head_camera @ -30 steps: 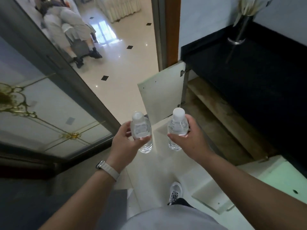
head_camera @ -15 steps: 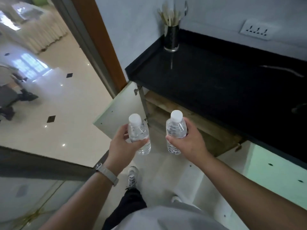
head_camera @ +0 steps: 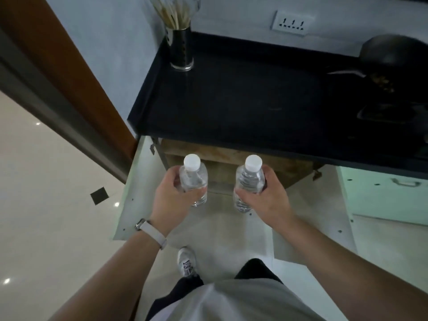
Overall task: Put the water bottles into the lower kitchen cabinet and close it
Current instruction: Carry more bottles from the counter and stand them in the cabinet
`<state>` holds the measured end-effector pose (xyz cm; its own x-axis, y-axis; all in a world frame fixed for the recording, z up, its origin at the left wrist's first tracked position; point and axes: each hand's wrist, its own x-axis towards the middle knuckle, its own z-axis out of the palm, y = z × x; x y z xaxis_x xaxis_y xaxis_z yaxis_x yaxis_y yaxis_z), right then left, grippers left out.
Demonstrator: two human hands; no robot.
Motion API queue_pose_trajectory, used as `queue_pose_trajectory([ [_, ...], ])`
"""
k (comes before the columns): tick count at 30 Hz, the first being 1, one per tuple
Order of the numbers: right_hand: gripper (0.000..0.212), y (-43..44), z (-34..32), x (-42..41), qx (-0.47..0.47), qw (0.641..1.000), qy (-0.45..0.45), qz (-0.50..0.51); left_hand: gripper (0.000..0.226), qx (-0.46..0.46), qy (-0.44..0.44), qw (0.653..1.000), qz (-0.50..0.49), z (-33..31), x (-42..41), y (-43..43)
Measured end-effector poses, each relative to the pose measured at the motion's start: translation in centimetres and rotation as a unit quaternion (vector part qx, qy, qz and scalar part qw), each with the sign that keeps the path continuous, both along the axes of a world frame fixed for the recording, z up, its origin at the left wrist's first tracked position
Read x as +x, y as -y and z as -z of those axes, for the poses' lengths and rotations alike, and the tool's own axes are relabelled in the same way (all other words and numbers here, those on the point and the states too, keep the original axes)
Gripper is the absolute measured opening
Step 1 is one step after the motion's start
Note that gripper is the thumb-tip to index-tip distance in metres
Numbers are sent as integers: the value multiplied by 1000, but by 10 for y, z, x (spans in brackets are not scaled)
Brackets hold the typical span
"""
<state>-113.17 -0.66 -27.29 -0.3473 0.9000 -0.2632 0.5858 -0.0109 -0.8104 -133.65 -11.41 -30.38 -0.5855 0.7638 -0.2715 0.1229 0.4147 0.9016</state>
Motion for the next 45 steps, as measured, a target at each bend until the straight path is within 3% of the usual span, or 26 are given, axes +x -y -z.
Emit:
queue_pose_trajectory([
  [12, 75, -1, 27, -30, -48, 998, 18, 48, 58, -44, 27, 998, 36, 43, -35, -26],
  [21, 72, -51, 85, -18, -94, 994, 6, 52, 68, -86, 17, 996, 28, 93, -23, -68],
  [24, 64, -66, 109, -13, -107, 993, 6, 55, 58, -88, 12, 996, 7, 112, -17, -82],
  [30, 54, -90, 178, -7, -115, 993, 5, 38, 66, -85, 10, 996, 6, 169, -11, -104],
  [40, 66, -124, 344, -27, -85, 993, -69, 34, 65, -34, 10, 999, -27, 313, -21, -137],
  [45, 61, -143, 422, -44, -48, 995, -92, 7, 65, 6, 23, 999, -39, 387, -36, -155],
])
